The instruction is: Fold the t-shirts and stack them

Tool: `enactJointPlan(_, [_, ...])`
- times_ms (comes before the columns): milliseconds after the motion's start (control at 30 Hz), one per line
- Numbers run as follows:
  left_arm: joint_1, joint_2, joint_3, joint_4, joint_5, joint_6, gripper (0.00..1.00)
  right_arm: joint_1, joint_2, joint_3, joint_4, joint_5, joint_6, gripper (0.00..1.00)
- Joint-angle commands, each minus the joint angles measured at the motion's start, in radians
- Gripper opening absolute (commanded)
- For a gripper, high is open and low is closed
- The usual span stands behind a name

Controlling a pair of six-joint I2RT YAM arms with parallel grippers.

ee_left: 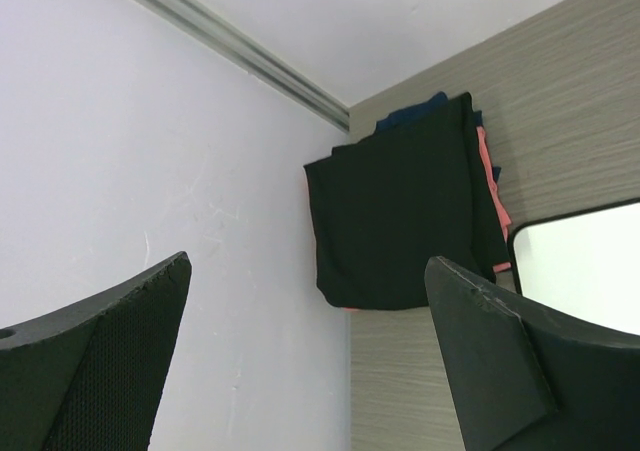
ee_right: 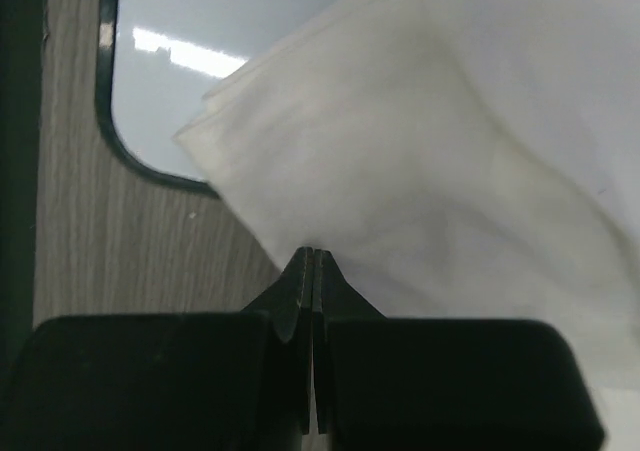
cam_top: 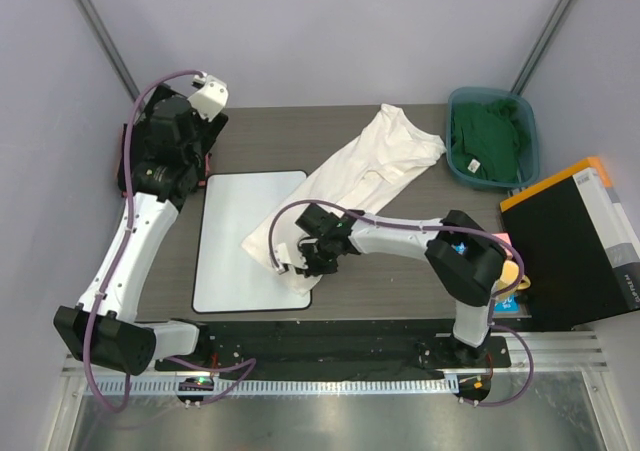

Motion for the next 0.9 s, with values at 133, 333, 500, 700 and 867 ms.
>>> enactJointPlan(133, [0.004,0.002,0.048,0.078,0.053,0.033,1.0,0.008,-0.213,-0.257,-0.043,0.137,0.063,0.01])
enactJointPlan(333, [0.003,0.002,0.045,0.069,0.065,0.021,1.0,0.008,-0.307,-0.355,-0.04,0.189,0.049,0.01])
enactJointPlan(500, [0.003,0.002,0.062,0.063,0.062,0.016,1.0,0.004,-0.36,-0.342,-0.034,0.184,0.014,0.01])
enactJointPlan(700, [-0.005,-0.01,0.027,0.055,0.051,0.0,1.0,-0.002,-0.298,-0.187,0.037,0.174,0.037,0.01])
enactJointPlan(867, [-0.017,-0.004,0.034,0.046,0.045,-0.011,1.0,-0.002,-0.174,-0.092,0.078,0.152,0.059,0.01])
